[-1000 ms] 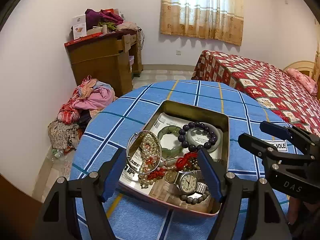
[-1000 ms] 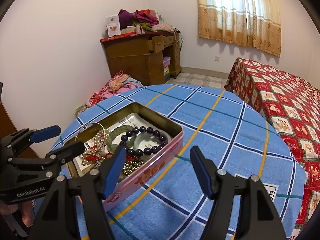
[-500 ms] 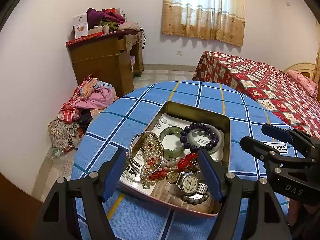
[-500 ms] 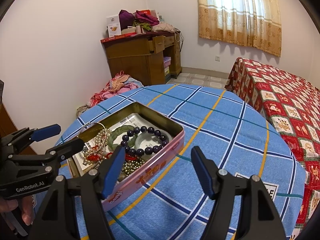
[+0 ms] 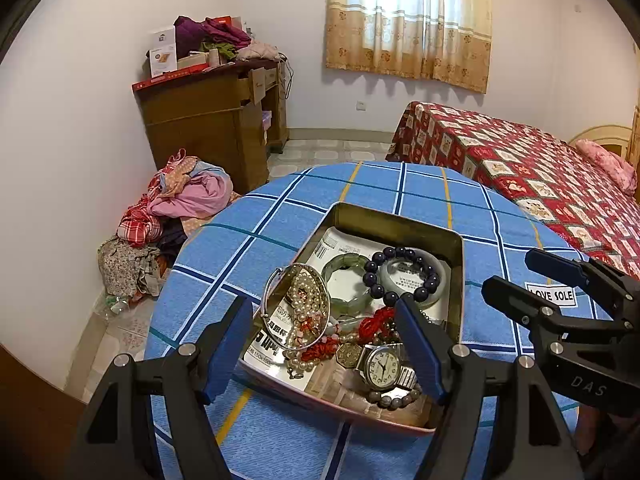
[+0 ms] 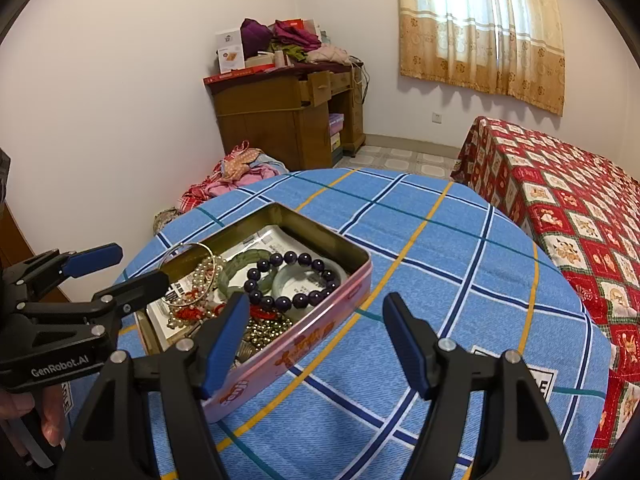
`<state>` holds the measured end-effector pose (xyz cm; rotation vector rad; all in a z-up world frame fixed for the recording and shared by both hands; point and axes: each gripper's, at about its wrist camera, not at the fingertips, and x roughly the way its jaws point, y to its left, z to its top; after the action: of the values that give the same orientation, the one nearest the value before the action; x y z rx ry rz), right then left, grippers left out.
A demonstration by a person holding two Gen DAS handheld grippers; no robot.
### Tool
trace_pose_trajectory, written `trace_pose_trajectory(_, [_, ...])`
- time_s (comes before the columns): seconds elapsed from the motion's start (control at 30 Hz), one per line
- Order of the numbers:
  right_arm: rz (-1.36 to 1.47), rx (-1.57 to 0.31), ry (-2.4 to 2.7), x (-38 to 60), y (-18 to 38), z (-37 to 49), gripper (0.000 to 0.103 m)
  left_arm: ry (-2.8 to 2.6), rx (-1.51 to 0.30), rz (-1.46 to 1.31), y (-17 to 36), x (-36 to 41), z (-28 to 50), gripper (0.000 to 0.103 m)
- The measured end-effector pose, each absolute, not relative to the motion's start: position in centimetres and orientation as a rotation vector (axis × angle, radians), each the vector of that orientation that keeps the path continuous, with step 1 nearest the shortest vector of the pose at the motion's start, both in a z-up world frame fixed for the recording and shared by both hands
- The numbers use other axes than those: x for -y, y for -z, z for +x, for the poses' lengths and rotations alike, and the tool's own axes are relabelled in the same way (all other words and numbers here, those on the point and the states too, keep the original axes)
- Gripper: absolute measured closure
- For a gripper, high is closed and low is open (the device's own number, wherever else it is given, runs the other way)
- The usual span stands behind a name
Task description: Organize jewelry
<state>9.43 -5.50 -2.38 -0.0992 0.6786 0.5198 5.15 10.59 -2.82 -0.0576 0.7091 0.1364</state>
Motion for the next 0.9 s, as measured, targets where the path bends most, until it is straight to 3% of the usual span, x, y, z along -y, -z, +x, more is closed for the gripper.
trace_pose_trajectory(0.9, [-0.097, -0.677, -0.52, 5.49, 2.33, 9.28, 0.031, -0.121, -0.707, -0.077, 2.88, -10.74, 5.21, 0.03])
